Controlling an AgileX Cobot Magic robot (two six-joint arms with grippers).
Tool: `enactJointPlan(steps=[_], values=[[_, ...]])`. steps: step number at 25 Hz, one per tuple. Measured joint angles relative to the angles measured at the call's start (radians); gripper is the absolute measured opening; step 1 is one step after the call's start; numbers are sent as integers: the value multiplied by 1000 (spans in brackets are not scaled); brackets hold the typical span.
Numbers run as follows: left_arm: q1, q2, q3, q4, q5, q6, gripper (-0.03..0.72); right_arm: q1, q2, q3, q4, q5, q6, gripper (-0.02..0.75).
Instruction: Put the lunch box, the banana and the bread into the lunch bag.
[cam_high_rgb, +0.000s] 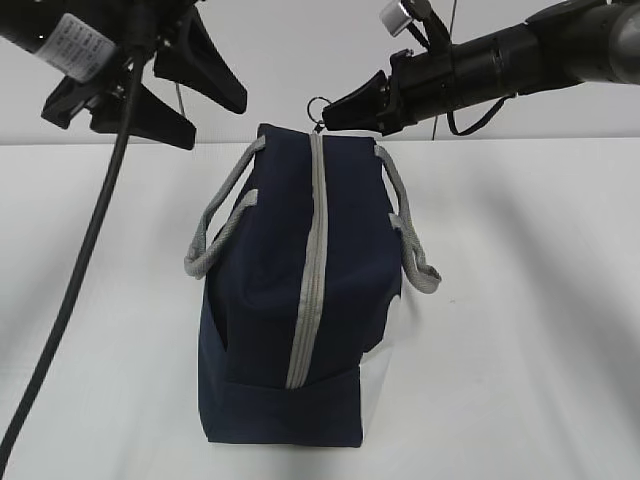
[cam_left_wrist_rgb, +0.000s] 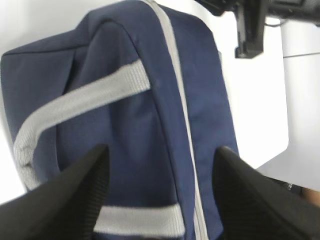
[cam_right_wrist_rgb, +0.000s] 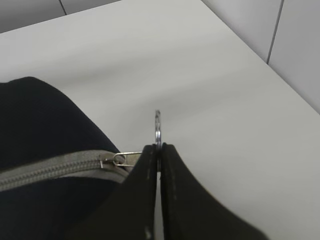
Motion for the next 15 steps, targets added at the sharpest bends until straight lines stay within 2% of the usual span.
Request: enactJointPlan(steps=[8, 15], values=[[0, 189, -115, 11, 1, -43, 448, 0, 0, 0, 0, 1, 0, 0], [0, 267, -222, 15, 15, -58, 445, 0, 0, 0, 0, 8, 2, 0]])
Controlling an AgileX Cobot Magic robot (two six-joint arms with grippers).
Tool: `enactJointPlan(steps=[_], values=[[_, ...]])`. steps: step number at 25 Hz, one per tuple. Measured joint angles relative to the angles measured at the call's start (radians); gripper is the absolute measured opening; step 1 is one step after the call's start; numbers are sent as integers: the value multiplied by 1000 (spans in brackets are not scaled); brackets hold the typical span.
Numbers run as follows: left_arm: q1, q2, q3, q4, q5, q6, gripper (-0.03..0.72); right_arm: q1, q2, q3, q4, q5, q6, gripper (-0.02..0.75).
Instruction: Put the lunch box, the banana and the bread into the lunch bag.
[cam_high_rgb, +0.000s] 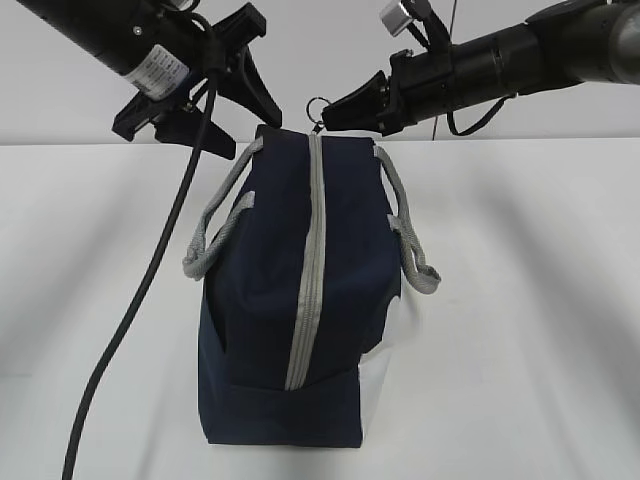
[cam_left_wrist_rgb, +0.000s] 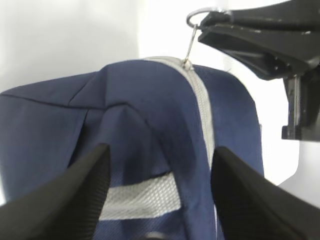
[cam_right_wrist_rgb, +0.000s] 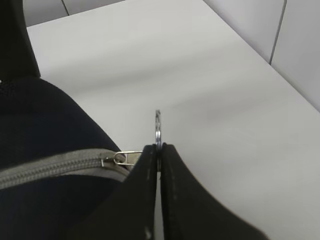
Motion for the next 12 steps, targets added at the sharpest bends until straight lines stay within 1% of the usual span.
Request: enactJointPlan(steps=[3, 6, 8, 12], values=[[-4, 25, -33, 1, 20, -7, 411, -1, 0, 0, 0, 0, 0, 0], [-21, 36, -40, 18, 37, -11, 324, -1, 0, 0, 0, 0, 0, 0], [-32, 36, -43, 25, 40, -11, 288, -1, 0, 0, 0, 2, 0, 0], [-36, 36, -44, 28, 44, -11, 265, -1, 0, 0, 0, 6, 0, 0]])
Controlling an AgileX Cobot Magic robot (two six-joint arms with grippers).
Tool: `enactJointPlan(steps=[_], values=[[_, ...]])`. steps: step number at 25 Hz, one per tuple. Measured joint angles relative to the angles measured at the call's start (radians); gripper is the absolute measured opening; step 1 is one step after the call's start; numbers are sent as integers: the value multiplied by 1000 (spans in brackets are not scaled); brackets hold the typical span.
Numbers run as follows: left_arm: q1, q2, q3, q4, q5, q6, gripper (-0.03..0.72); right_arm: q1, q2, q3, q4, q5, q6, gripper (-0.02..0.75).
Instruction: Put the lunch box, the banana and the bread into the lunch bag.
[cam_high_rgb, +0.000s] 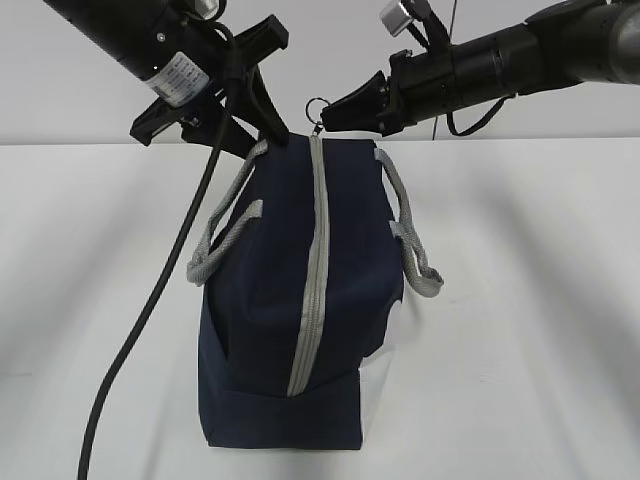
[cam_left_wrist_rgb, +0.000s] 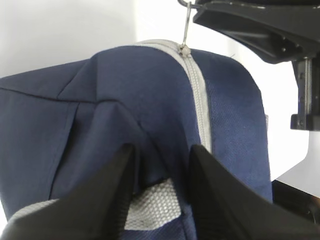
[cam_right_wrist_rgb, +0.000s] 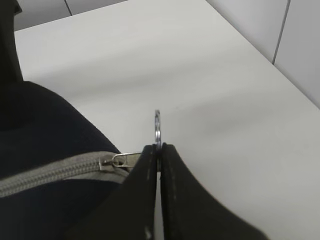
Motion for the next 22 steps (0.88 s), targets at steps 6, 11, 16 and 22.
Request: enactJointPlan(steps=[6, 11, 16, 22], values=[[0, 0, 0, 5, -7, 12, 52, 0, 0, 0, 0, 0, 0, 0], [0, 2, 0, 5, -11, 41, 25, 0, 0, 0, 0, 0, -38, 0], [0, 2, 0, 5, -13, 67, 25, -10, 0, 0, -2, 4, -180, 0], [0, 2, 0, 5, -9, 89, 24, -34, 25, -2, -11, 46, -246, 0]])
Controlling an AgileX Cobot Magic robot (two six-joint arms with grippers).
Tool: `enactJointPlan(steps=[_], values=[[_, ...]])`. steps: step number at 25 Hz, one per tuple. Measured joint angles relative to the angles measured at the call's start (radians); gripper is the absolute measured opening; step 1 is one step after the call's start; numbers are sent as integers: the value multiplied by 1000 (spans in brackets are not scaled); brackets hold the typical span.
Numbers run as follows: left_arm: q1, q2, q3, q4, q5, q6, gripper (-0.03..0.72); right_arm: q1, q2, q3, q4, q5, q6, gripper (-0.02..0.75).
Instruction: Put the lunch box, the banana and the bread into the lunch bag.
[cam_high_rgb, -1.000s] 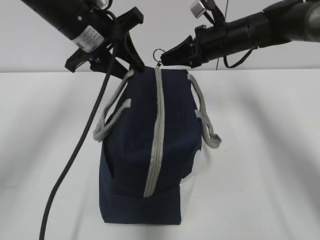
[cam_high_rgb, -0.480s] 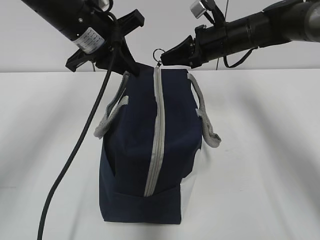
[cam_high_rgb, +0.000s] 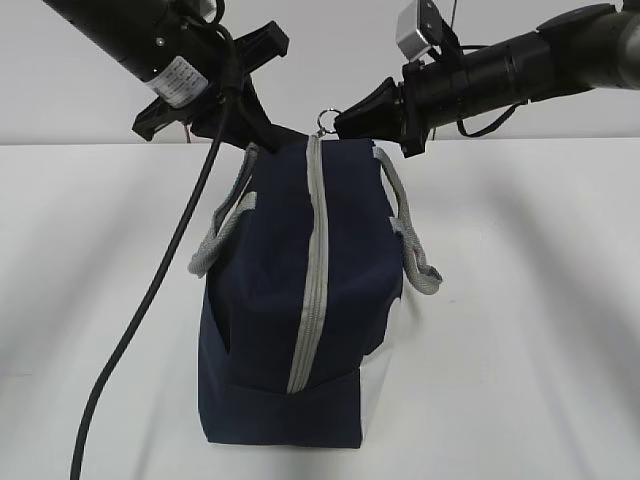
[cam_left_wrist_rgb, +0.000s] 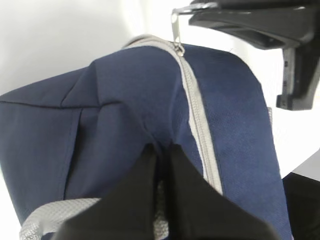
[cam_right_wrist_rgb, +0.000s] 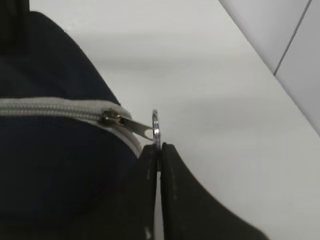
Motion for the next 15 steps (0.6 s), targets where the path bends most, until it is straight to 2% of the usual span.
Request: enactJointPlan(steps=[4, 11, 15], values=[[0, 0, 0, -15, 4, 32, 24, -2, 44, 0, 19, 40, -7, 0], [0, 0, 0, -42, 11, 70, 24, -2, 51, 0, 189, 64, -23, 0], [0, 0, 0, -32, 11, 71, 24, -2, 51, 0, 218, 69, -32, 0]])
